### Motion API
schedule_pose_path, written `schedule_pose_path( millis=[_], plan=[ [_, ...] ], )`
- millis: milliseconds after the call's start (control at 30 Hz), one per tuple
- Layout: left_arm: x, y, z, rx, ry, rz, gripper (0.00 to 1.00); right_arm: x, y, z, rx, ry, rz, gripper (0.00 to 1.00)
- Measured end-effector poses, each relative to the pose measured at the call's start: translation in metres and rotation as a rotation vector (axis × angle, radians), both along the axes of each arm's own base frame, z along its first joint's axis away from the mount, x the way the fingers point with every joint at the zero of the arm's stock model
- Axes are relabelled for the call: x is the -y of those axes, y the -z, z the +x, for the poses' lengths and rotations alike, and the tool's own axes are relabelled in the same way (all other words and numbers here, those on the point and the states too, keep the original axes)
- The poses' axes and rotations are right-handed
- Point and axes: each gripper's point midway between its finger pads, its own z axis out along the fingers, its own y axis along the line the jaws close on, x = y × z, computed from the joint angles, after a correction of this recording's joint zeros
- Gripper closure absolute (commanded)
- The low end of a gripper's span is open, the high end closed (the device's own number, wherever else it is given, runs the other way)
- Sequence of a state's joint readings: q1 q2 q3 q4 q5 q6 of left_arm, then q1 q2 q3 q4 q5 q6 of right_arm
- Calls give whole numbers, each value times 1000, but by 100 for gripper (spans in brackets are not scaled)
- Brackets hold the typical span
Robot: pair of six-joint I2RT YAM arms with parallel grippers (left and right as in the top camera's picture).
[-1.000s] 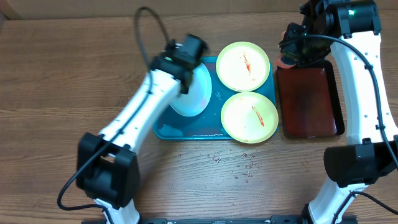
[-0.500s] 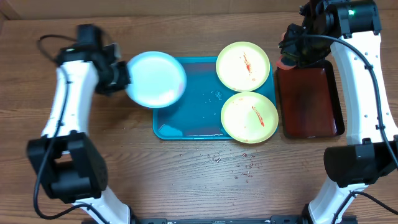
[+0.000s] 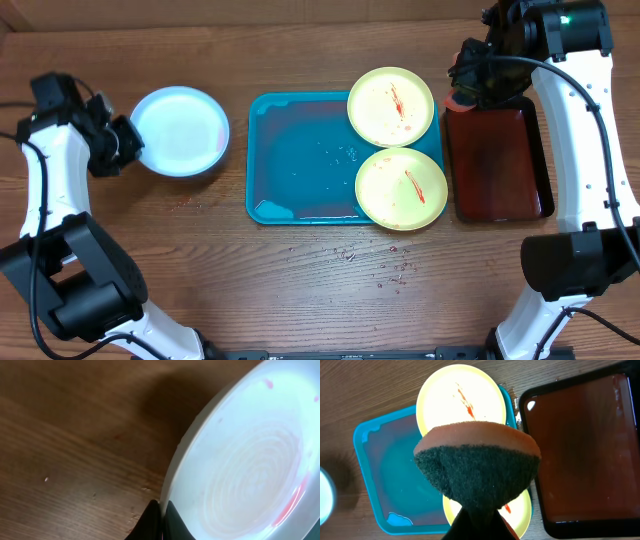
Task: Clean dirty plates on tray and stack at the side
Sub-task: 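Move white plate left off tray and set it on table, then grip top yellow plate rim with left gripper and drag it left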
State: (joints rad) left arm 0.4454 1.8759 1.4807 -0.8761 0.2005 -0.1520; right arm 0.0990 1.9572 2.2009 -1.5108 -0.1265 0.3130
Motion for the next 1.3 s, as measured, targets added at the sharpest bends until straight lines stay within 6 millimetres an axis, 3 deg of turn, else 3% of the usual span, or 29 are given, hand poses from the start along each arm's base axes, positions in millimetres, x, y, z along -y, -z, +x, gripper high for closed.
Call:
schedule_pose_path(
  millis=[267, 433, 467, 600, 633, 700, 867, 1000, 1133, 1233, 1300],
  plan=[
    [-3, 56, -15, -9, -72, 17, 96, 0, 0, 0, 2, 1, 0, 96],
    [-7, 76, -22, -4, -134, 43, 95, 0, 0, 0, 0, 1, -1, 96],
    [-8, 78, -22, 0, -137, 48, 90, 0, 0, 0, -1, 0, 0, 96],
    [-10, 80, -24, -5, -158, 59, 45, 0, 0, 0, -1, 1, 0, 96],
    [-11, 80, -24, -7, -164, 59, 39, 0, 0, 0, -1, 0, 0, 96],
    [-10, 81, -26, -13, -168, 56, 34, 0, 0, 0, -1, 1, -1, 96],
    [-1, 82, -38, -74, -145, 22, 34, 0, 0, 0, -1, 0, -1, 96],
    [6, 59, -36, -121, -83, 9, 35, 0, 0, 0, -1, 1, -1, 96],
    [21, 7, -12, -98, 36, 30, 32, 0, 0, 0, 0, 1, -1, 96],
    [46, -34, 10, -50, 145, 58, 28, 0, -1, 2, 8, 1, 0, 96],
    [73, -58, 29, 5, 230, 81, 23, 0, -1, 2, 10, 1, 1, 96]
  ],
)
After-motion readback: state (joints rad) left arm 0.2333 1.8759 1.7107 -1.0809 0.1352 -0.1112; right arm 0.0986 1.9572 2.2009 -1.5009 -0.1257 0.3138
